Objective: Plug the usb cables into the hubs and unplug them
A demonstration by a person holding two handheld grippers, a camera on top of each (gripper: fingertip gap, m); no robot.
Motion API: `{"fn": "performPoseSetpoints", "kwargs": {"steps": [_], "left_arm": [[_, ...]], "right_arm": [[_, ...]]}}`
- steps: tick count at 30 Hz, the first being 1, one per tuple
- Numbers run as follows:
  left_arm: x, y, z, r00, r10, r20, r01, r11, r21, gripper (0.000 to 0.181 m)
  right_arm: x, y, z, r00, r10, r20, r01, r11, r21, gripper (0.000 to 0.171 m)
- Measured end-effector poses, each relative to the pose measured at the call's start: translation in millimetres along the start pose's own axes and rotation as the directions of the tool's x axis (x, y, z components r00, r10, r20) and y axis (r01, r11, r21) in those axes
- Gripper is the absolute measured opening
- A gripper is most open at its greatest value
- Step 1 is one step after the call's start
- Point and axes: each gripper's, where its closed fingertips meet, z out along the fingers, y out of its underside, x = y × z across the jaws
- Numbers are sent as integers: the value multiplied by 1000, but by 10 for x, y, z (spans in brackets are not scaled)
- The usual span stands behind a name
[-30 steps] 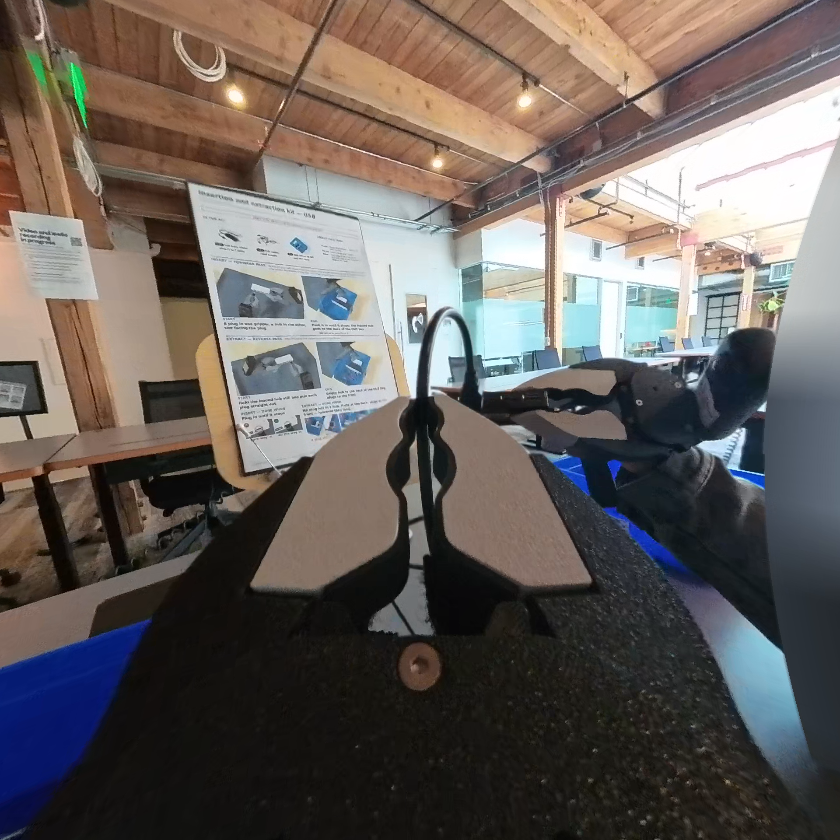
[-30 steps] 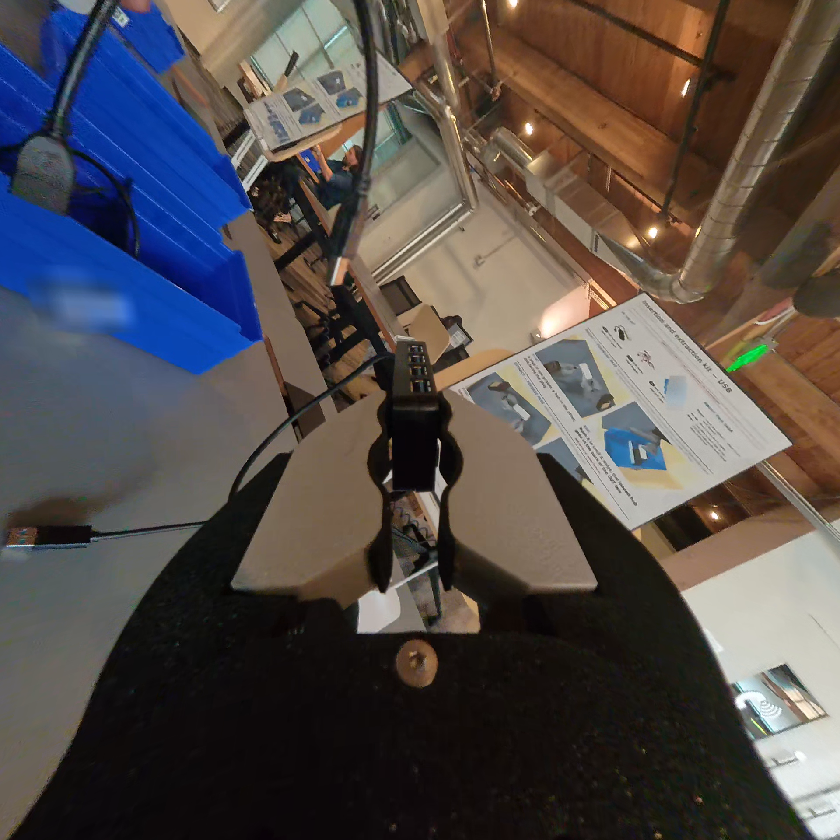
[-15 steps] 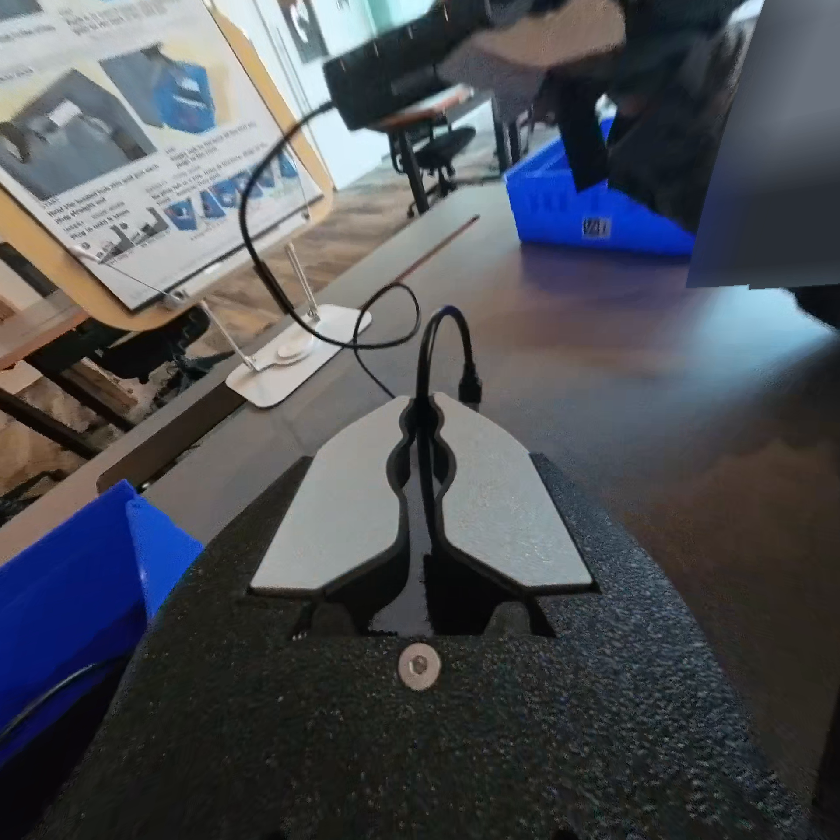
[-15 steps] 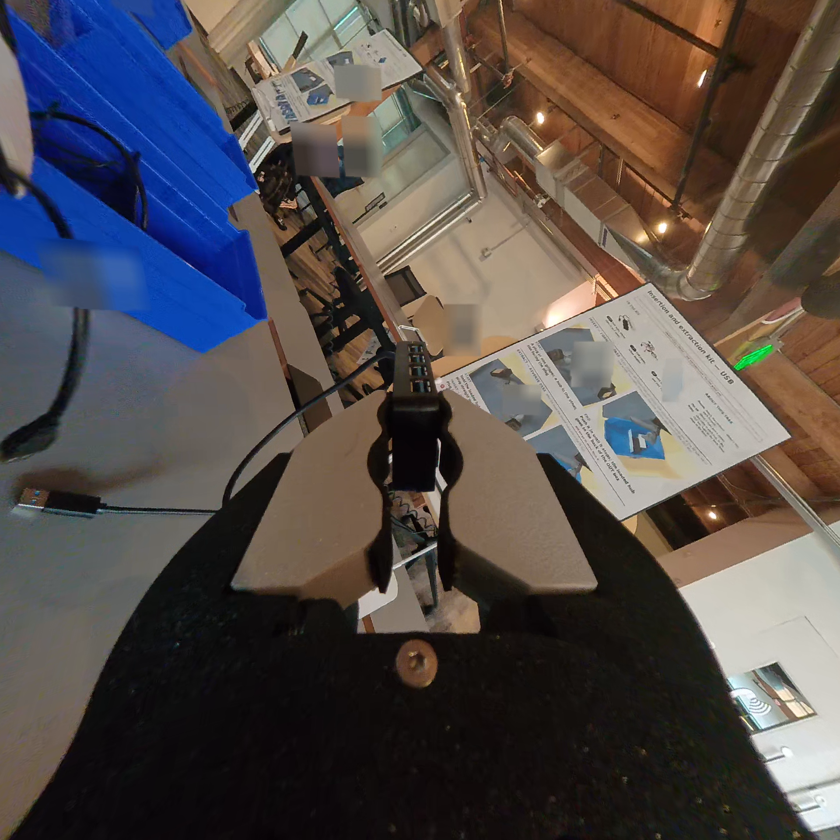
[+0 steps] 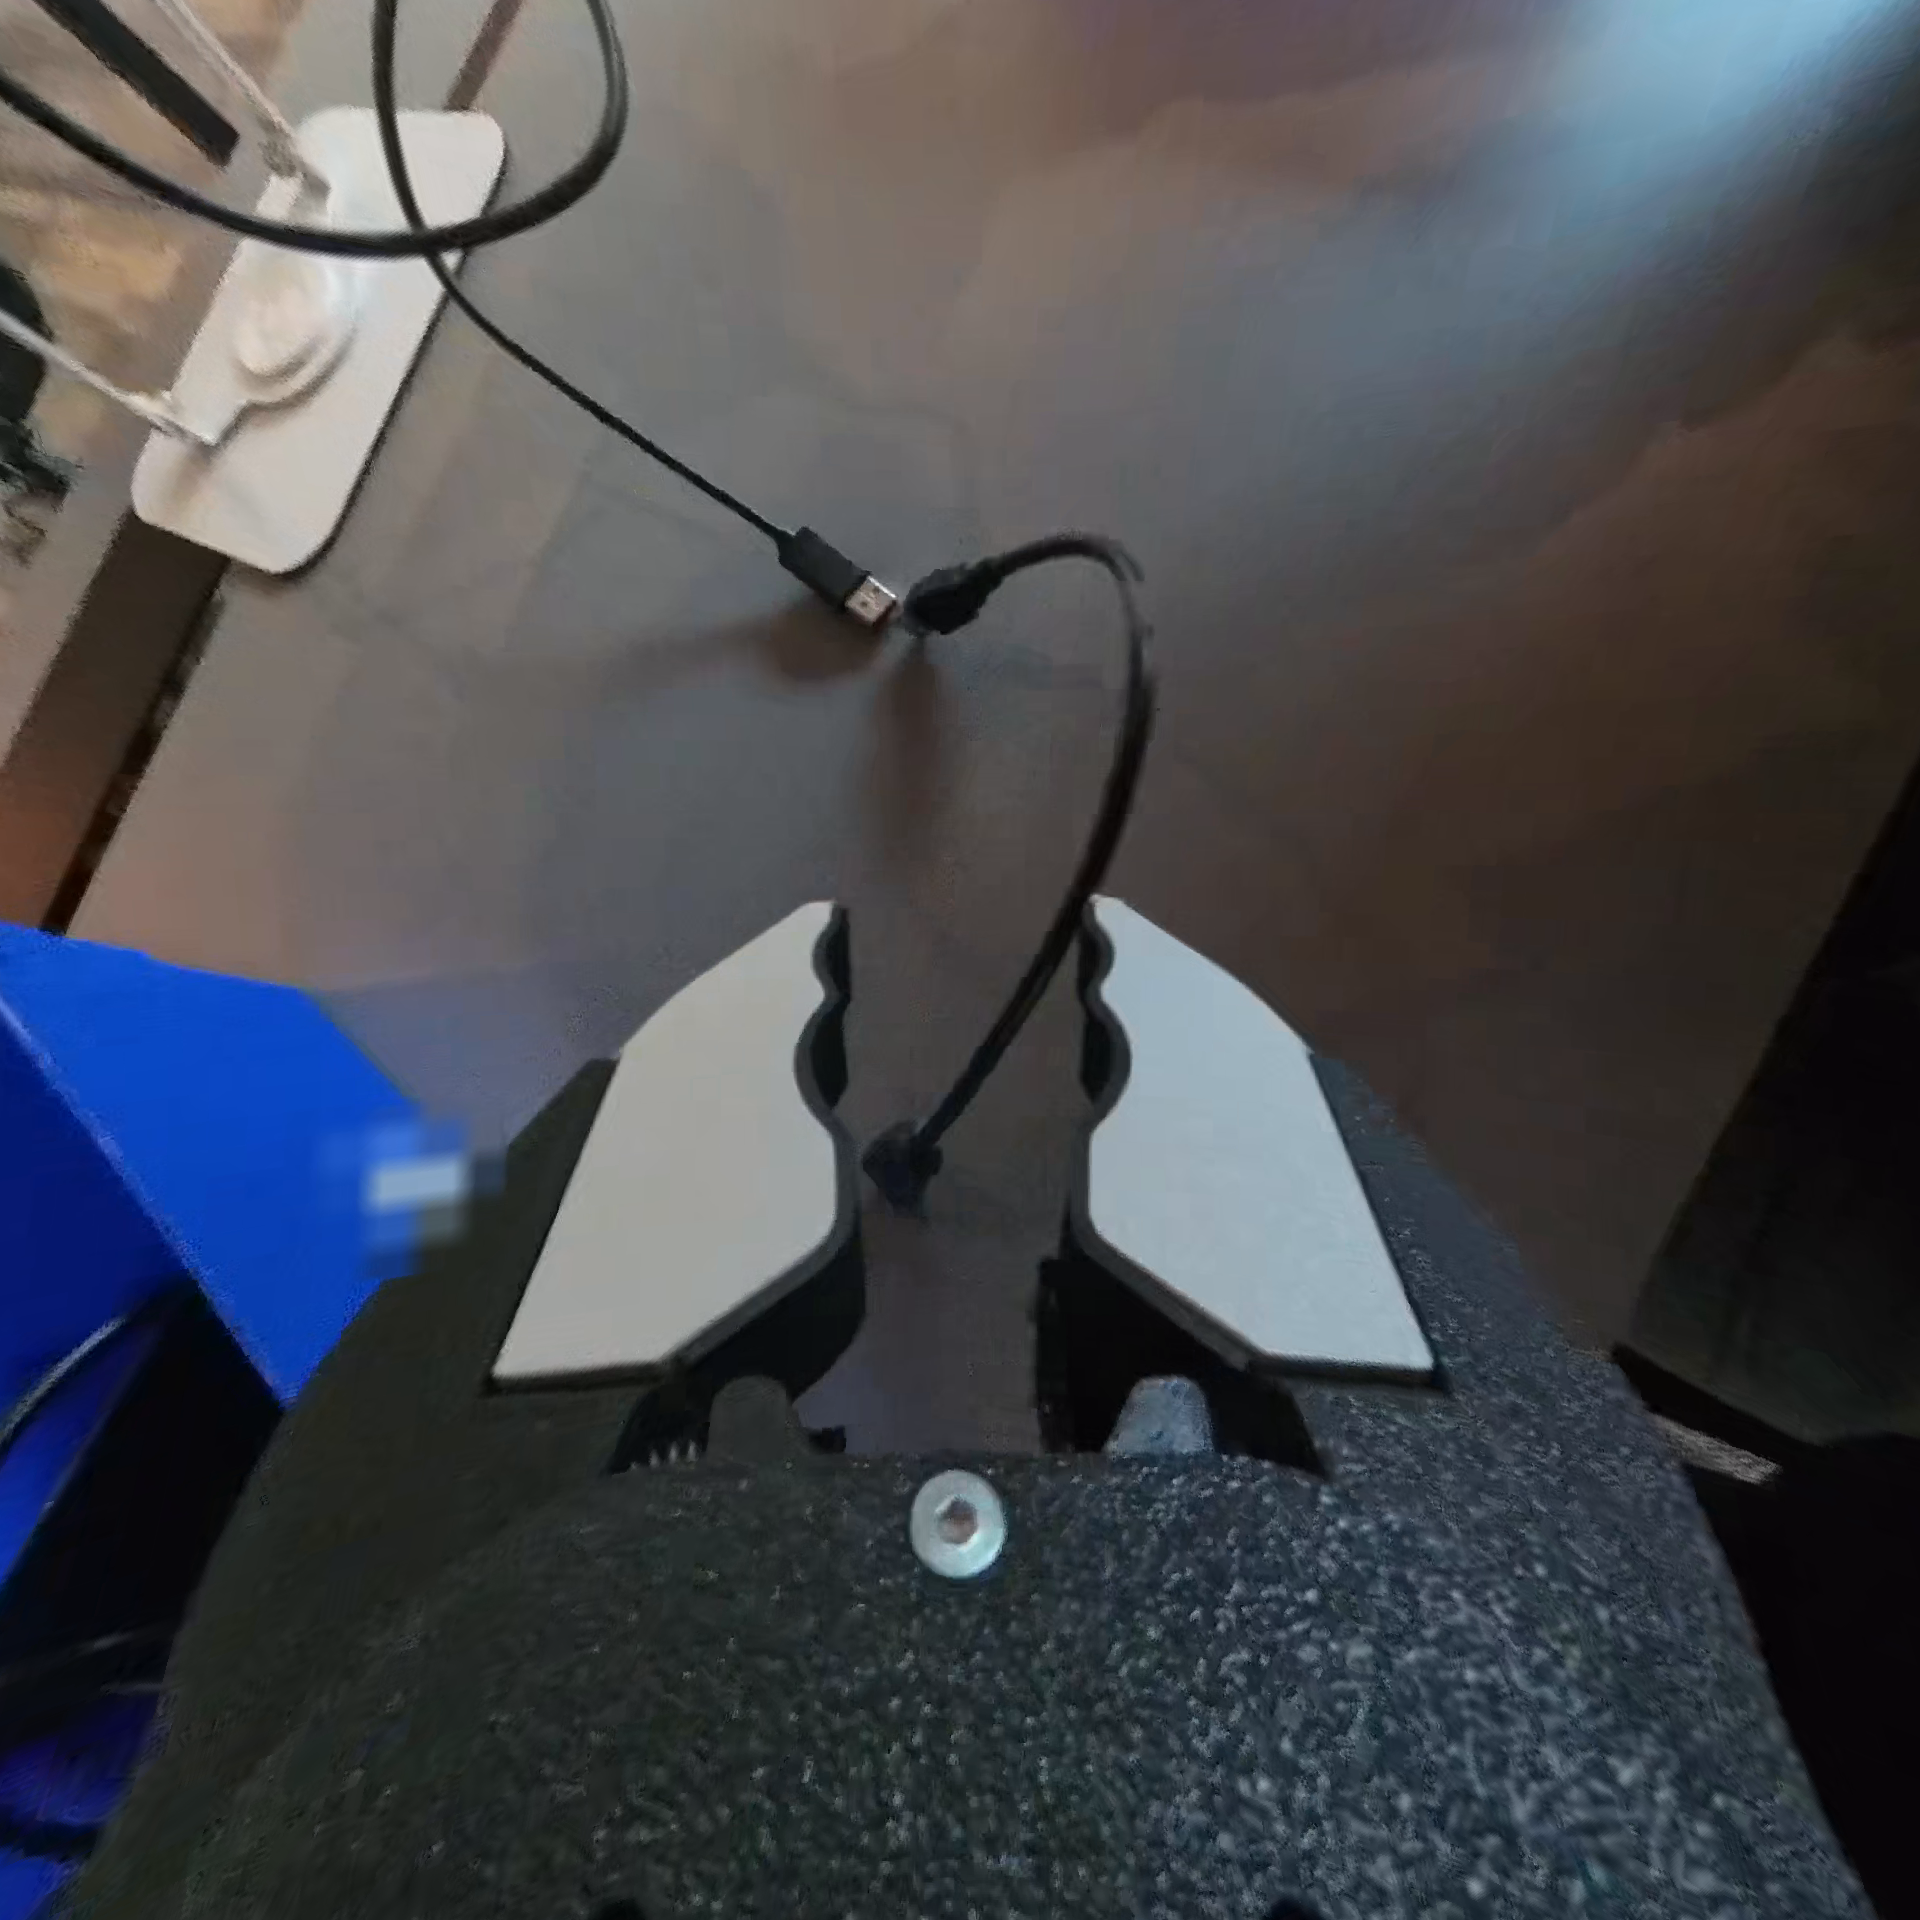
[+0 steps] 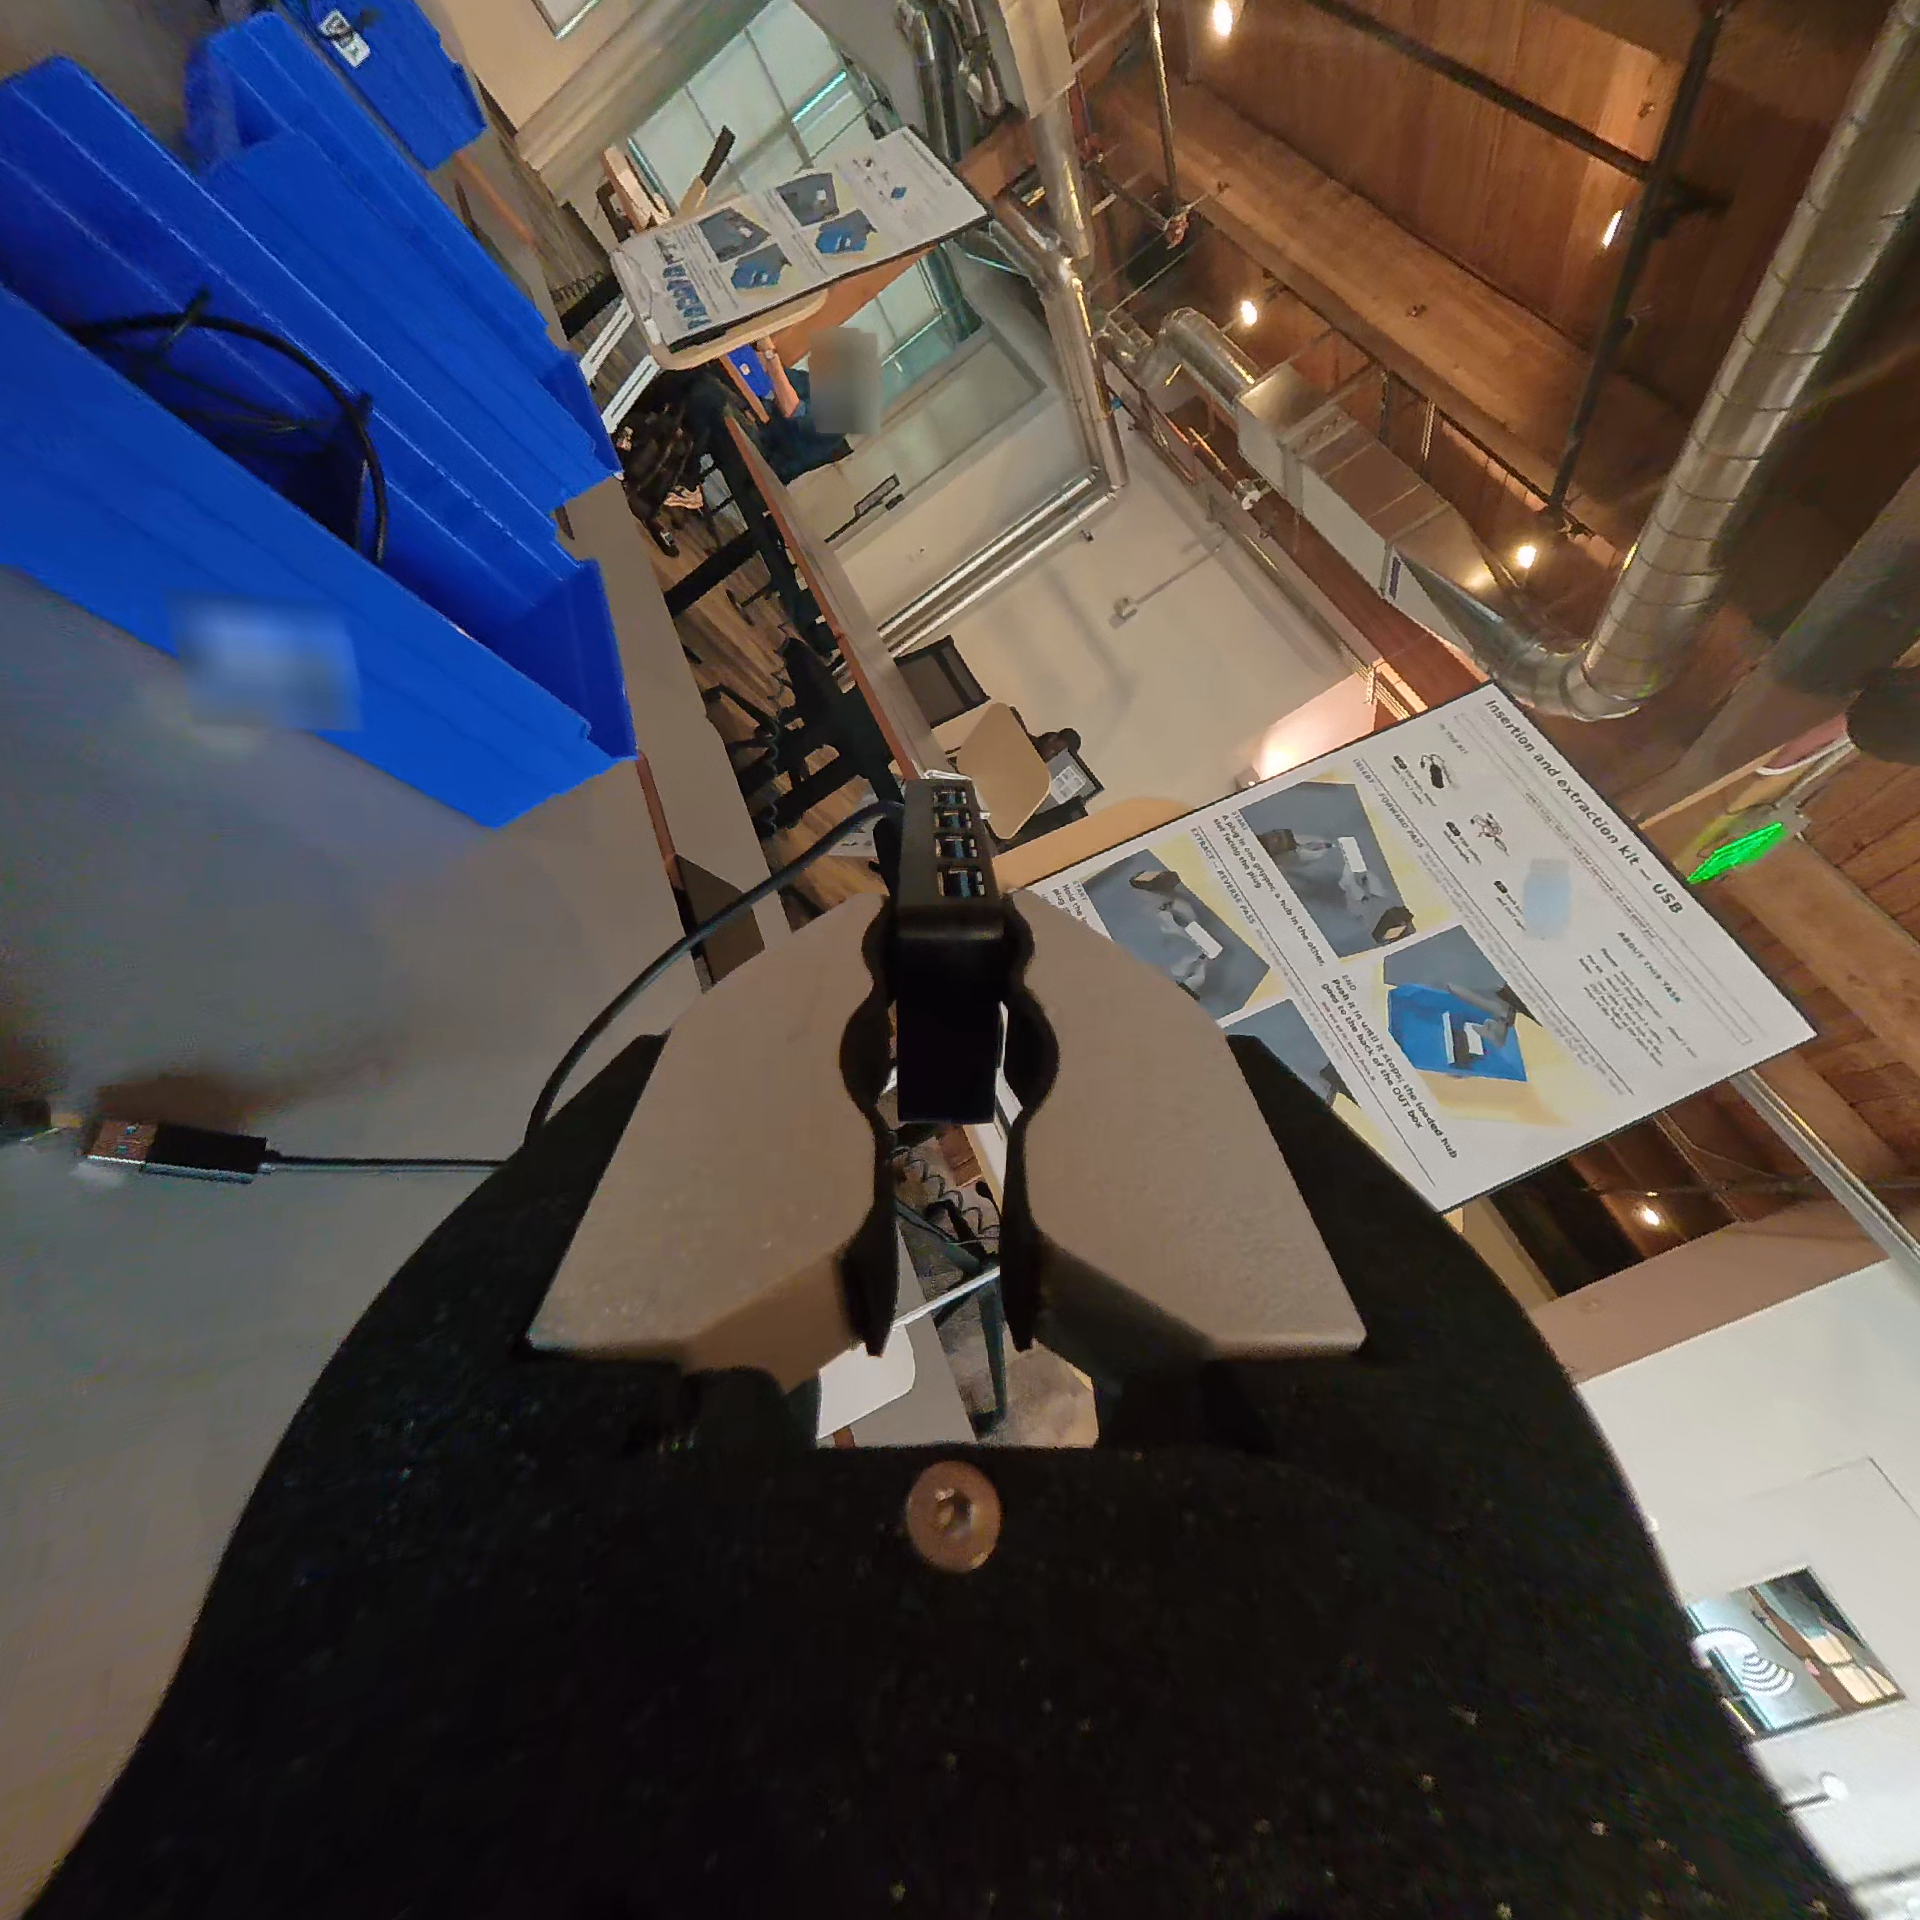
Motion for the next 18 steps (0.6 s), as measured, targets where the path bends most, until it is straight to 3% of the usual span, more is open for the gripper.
{"fn": "performPoseSetpoints", "kwargs": {"steps": [4, 8, 10, 18], "left_arm": [[56, -166, -55, 988, -155, 6, 155, 988, 21, 50], [144, -485, 107, 935, -354, 20, 350, 931, 99, 46], [64, -497, 249, 900, -422, 107, 414, 906, 86, 44], [75, -380, 818, 821, -488, 297, 520, 853, -36, 41]], "right_arm": [[5, 7, -9, 1000, 4, 2, -4, 1000, -6, 16], [17, 19, -23, 1000, 24, 7, -24, 1000, -9, 16], [9, 30, -28, 999, 29, 17, -28, 999, -16, 16], [-7, 58, -48, 996, 72, 48, -72, 997, -1, 16]]}}
